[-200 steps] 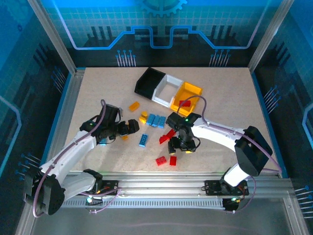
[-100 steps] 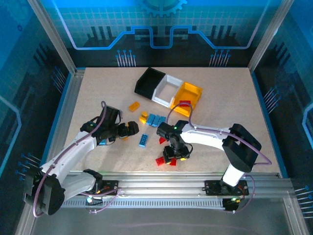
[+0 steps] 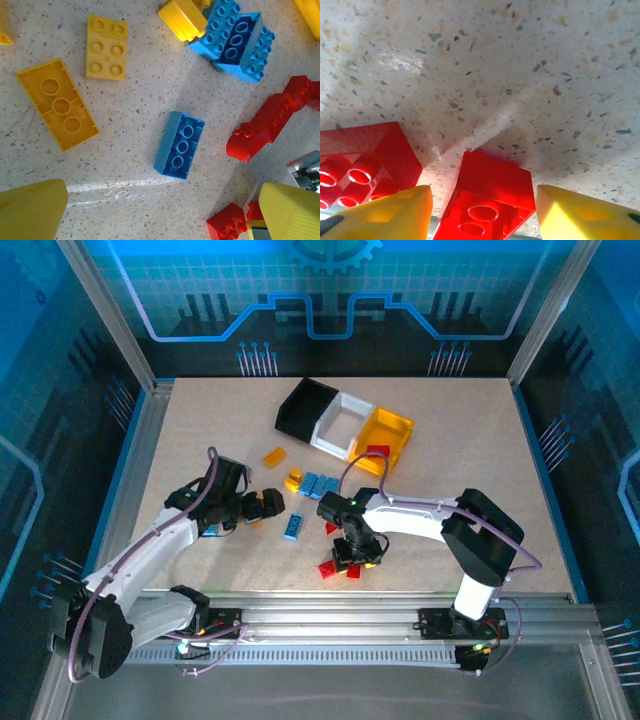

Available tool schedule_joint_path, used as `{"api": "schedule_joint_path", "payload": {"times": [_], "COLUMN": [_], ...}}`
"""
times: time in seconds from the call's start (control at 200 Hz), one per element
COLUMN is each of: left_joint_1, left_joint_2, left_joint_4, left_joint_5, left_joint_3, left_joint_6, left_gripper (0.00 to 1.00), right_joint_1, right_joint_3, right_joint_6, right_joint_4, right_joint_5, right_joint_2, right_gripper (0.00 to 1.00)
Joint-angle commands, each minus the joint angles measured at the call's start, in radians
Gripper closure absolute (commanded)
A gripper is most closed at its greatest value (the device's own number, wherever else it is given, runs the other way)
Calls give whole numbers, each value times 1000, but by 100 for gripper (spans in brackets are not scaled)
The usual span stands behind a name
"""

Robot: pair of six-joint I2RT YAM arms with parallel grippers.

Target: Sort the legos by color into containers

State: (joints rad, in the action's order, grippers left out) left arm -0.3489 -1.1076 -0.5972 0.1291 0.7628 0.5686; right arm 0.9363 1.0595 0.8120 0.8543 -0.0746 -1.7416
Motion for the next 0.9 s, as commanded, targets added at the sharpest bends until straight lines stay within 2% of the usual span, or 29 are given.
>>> {"api": "schedule_joint_path", "payload": {"times": [0.0, 0.23, 0.47, 0.68, 0.895], "left_joint_1": [-4, -5, -5, -5, -5], "left_joint_2": [-20, -47, -87, -112, -115], "left_joint_4": [-19, 24, 70, 83, 49], "left_joint_5": [26, 36, 51, 65, 56], "left_joint_3": [18, 6, 10, 29, 59], "left_joint_6": [-29, -13, -1, -2, -32], "left_gripper": [1, 1, 1, 1, 1], "right_joint_1": [-10, -37, -98, -277, -478], "right_joint_3": [4, -11, 23, 196, 545], "right_joint_6": [23, 23, 1, -91, -224], "right_joint_4": [18, 51, 120, 180, 236], "right_joint_5": [25, 44, 61, 47, 24], "right_joint_2": [-6, 38, 102, 139, -21], "right_gripper": [47, 60, 61, 62, 62]}}
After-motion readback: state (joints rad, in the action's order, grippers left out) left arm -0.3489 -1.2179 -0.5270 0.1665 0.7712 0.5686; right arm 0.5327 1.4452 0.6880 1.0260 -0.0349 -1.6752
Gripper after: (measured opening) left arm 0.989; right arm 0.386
